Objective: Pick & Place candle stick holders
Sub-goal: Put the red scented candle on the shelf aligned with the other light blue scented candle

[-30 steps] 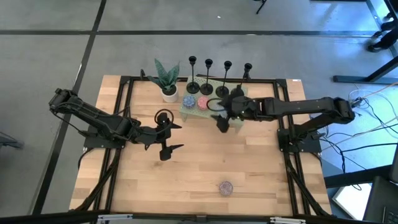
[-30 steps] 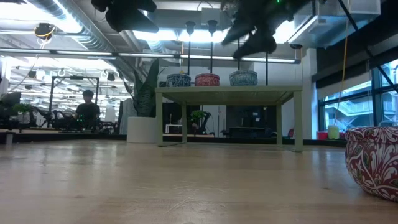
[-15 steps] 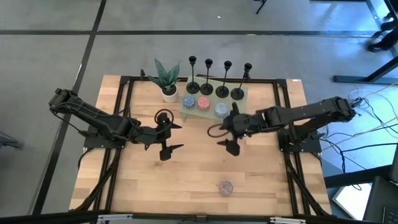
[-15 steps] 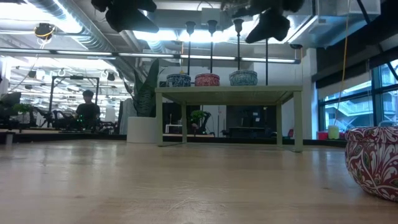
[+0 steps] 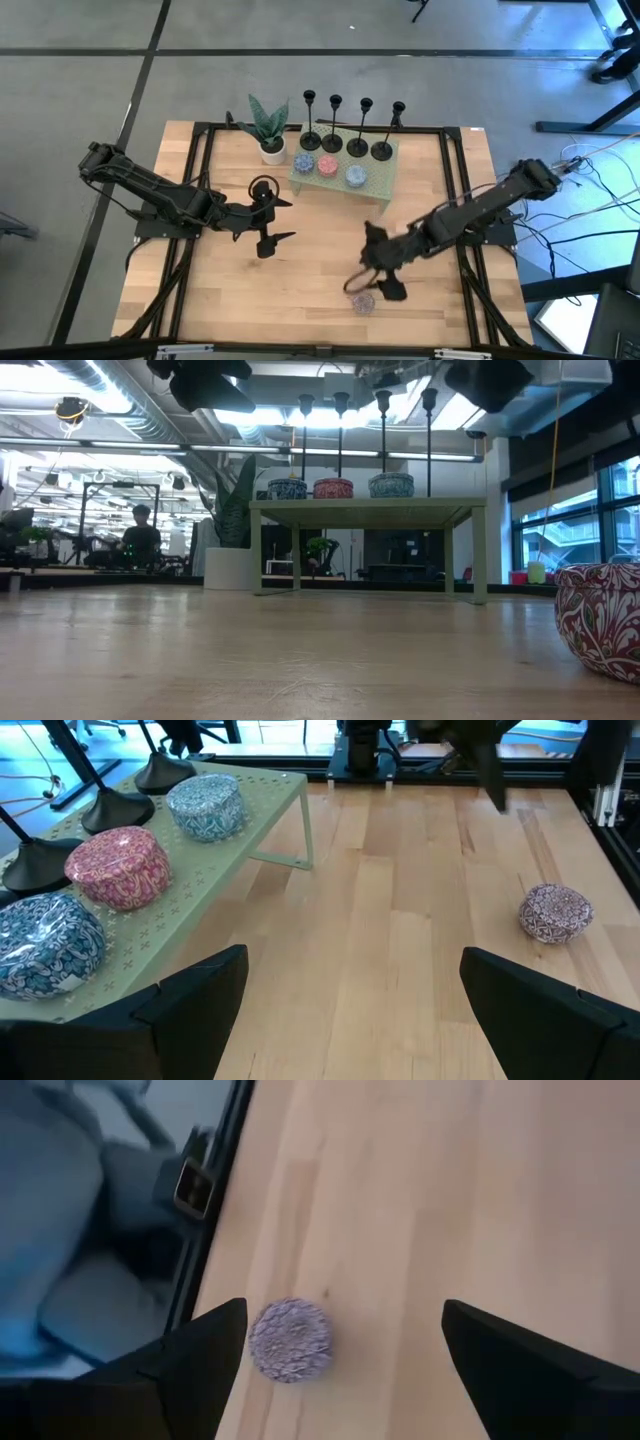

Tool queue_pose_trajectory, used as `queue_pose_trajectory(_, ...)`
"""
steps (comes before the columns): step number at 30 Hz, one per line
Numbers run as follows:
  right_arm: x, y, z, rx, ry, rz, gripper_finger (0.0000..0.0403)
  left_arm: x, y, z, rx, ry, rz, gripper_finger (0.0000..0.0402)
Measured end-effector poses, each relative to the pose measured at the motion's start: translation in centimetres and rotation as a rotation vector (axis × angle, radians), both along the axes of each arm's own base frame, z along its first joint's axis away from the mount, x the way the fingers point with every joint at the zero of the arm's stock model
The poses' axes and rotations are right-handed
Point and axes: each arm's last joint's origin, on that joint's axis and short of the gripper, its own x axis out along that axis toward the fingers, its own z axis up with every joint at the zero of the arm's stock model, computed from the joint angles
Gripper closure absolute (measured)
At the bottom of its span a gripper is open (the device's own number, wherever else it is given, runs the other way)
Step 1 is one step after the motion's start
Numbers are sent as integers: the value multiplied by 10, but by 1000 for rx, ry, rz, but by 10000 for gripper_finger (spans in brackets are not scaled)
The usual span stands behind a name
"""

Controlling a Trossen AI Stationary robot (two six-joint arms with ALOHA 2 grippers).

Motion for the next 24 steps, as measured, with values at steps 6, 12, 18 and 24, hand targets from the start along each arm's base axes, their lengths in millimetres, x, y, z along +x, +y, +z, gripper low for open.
queue_pose_trajectory(6, 9, 33, -33, -34, 42, 87, 66, 0, 0, 0, -1, -1, 1, 38)
queue_pose_trajectory(12, 12, 53, -63, -29, 138, 53, 66, 0, 0, 0, -9, -2, 4, 38)
queue_pose_trajectory(18, 16, 65, -93, -54, 208, 49, 66, 0, 0, 0, -19, -5, 9, 38)
queue_pose_trajectory(24, 19, 69, -109, -63, 245, 58, 66, 0, 0, 0, -23, -6, 11, 38)
